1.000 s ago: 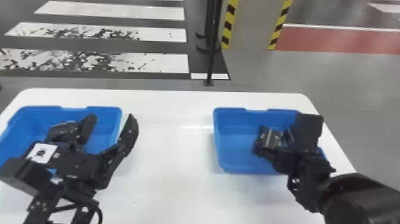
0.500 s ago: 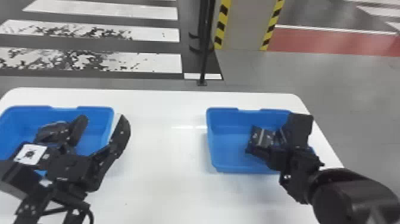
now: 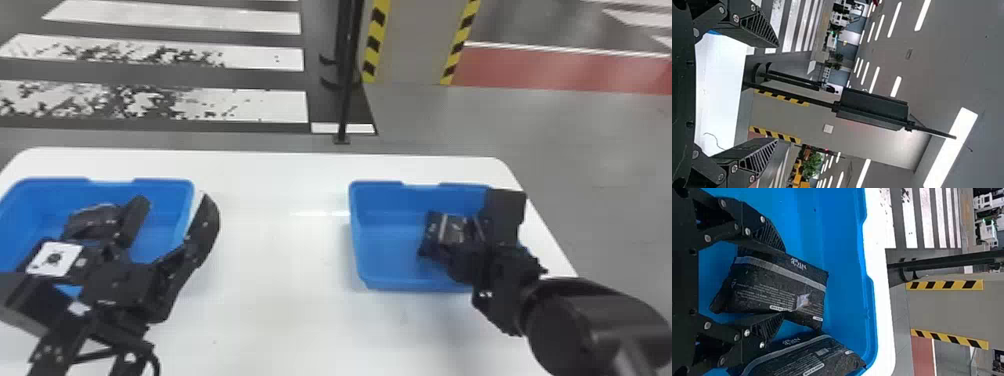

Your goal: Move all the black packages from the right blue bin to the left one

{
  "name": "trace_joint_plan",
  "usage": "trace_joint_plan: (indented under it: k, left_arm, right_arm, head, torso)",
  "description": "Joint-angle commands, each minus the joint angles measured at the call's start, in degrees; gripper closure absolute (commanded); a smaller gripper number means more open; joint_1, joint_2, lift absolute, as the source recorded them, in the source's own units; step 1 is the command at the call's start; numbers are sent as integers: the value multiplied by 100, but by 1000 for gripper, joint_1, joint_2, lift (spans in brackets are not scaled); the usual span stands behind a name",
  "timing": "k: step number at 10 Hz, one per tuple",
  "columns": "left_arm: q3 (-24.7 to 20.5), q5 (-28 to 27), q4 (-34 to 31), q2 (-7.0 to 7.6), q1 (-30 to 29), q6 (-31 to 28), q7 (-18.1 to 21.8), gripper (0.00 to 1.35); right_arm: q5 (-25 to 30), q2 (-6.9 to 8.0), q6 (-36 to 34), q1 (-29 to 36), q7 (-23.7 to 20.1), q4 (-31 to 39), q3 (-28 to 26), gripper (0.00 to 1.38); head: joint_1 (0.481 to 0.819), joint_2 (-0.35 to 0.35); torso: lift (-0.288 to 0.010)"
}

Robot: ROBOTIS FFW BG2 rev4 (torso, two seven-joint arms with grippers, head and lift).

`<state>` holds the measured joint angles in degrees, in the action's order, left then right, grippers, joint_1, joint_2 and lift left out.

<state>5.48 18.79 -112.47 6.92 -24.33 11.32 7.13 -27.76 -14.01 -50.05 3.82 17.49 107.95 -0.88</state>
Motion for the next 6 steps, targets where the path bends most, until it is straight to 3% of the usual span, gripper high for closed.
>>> trace_joint_plan:
  k: [1, 6]
  left_arm:
    - [0, 29, 18, -6, 0, 22, -1, 237]
    - [11, 98, 75, -6, 14, 78, -1, 237]
  right_arm:
    - [68, 4, -57, 11, 0, 82, -4, 1207]
    - [-263, 13, 337, 321, -211, 335, -152, 1256]
  head:
    - [695, -128]
    - [695, -124]
  torso:
    - [-169]
    - [-169]
